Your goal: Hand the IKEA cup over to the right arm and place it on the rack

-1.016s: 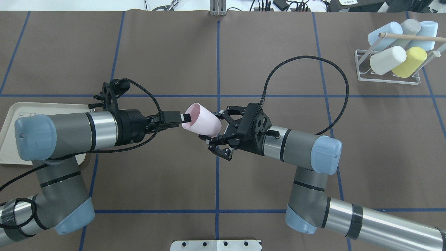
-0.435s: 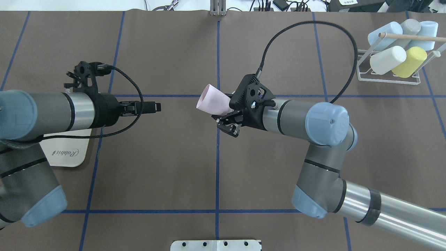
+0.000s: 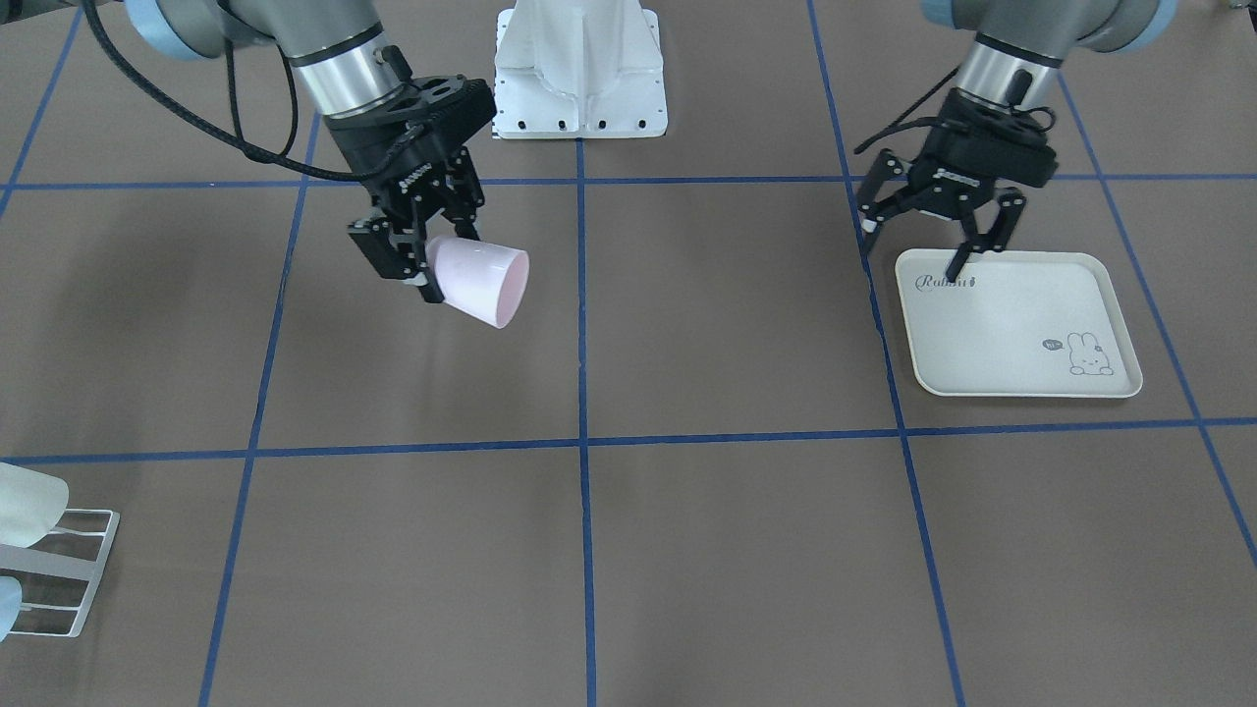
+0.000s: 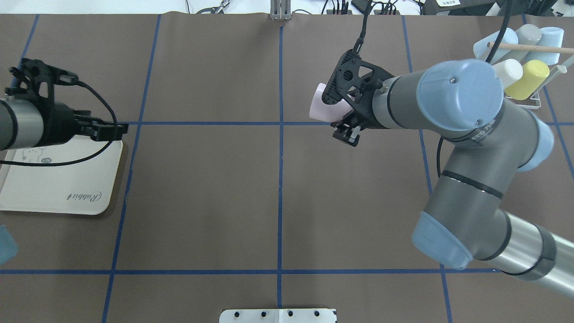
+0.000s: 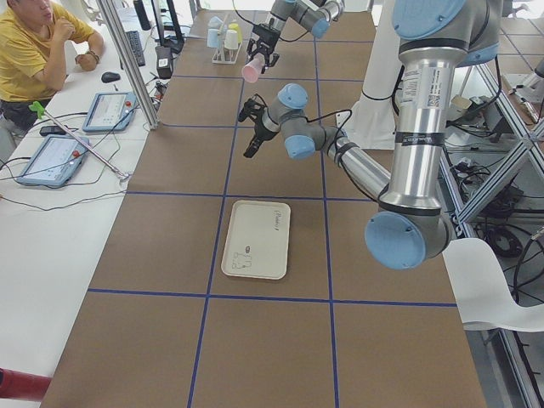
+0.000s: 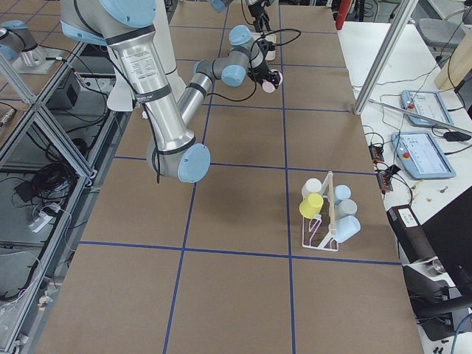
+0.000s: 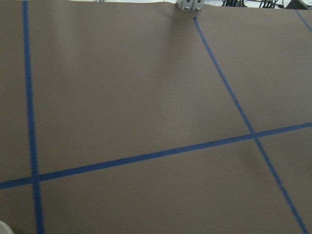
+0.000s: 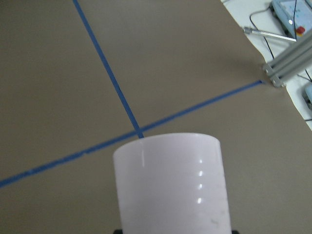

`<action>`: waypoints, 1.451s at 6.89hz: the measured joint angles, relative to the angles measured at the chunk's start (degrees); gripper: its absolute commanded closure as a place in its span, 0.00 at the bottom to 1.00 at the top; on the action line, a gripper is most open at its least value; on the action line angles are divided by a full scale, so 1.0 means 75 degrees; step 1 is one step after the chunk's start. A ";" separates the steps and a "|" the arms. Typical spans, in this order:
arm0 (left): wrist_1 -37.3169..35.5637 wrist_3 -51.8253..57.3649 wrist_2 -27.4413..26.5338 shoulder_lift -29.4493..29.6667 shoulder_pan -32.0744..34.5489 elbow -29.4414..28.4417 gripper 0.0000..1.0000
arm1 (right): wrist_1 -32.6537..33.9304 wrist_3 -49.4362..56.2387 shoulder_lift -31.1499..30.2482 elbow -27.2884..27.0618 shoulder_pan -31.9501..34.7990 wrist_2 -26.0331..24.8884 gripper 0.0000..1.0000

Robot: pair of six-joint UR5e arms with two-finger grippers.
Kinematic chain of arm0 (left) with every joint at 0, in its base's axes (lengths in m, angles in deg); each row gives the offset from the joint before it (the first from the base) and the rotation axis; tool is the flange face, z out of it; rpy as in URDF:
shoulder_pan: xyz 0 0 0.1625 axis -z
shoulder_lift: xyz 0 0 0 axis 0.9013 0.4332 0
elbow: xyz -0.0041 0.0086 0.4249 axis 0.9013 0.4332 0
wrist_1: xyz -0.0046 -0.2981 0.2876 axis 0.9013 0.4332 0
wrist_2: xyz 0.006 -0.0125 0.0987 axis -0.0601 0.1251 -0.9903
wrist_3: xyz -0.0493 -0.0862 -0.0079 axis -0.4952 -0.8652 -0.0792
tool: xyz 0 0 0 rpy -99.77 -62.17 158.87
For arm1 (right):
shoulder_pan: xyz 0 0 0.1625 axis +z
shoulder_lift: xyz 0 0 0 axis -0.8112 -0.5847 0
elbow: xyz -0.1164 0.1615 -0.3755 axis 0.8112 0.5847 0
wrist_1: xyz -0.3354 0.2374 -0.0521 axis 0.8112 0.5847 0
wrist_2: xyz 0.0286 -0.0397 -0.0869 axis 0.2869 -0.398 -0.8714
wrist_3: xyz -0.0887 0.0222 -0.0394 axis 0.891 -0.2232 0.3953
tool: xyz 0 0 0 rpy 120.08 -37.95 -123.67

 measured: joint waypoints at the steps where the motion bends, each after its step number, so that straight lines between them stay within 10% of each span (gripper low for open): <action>1: -0.0023 0.1457 0.0216 -0.0295 0.0728 -0.0051 0.00 | 0.1743 0.1107 -0.0002 -0.0561 0.0458 -0.0023 0.71; 5: 0.0054 0.3835 0.1428 -0.0603 0.2231 -0.0455 0.00 | 0.6327 0.5602 -0.0531 -0.1505 0.2115 -0.1502 0.78; 8: 0.0059 0.3830 0.1475 -0.0589 0.2248 -0.0459 0.00 | 0.6278 0.6860 -0.1421 -0.1241 0.2419 -0.3061 0.78; 10: 0.0059 0.3698 0.1477 -0.0561 0.2238 -0.0457 0.00 | 0.4260 0.7627 -0.1909 -0.0374 0.2696 -0.3354 0.78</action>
